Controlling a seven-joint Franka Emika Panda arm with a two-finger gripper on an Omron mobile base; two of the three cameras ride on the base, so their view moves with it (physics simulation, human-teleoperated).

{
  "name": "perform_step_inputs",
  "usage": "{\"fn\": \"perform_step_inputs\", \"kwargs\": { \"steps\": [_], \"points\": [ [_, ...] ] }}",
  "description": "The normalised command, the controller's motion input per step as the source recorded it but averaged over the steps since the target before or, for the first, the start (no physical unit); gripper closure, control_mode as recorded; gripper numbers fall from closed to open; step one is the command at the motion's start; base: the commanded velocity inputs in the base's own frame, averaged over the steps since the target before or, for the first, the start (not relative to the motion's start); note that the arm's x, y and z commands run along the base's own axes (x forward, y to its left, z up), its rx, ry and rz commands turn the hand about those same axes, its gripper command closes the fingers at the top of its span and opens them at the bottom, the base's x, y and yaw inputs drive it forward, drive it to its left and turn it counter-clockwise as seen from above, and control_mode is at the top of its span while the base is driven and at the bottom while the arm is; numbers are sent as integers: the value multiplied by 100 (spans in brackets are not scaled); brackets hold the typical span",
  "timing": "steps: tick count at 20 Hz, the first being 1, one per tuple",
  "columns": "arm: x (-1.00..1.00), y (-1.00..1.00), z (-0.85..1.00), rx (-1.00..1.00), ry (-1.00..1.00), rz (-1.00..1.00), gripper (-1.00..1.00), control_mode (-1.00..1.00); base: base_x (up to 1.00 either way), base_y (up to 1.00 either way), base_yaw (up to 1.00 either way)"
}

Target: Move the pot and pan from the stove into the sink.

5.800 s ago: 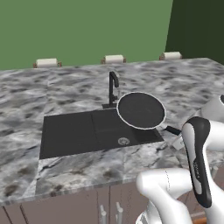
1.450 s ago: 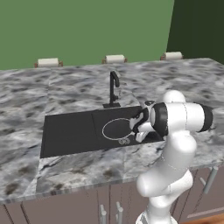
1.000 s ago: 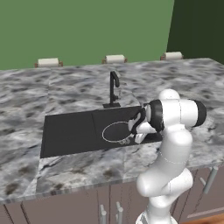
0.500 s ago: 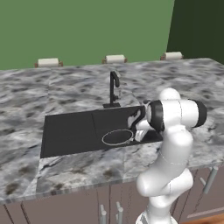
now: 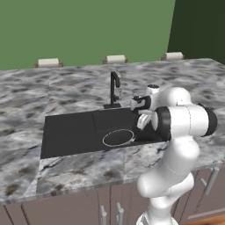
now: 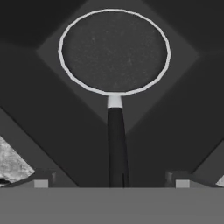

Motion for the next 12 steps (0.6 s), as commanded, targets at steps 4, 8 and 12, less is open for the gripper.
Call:
{"fn": "perform_step_inputs", "kwargs": {
  "steps": [4, 8, 12],
  "points": [
    [-5, 0, 94, 3, 5, 0, -100, -100, 0, 0, 0],
    [-60, 4, 66, 0, 2, 3, -100, -100, 0, 0, 0],
    [-92, 8, 45, -2, -7, 7, -100, -100, 0, 0, 0]
  ]
}}
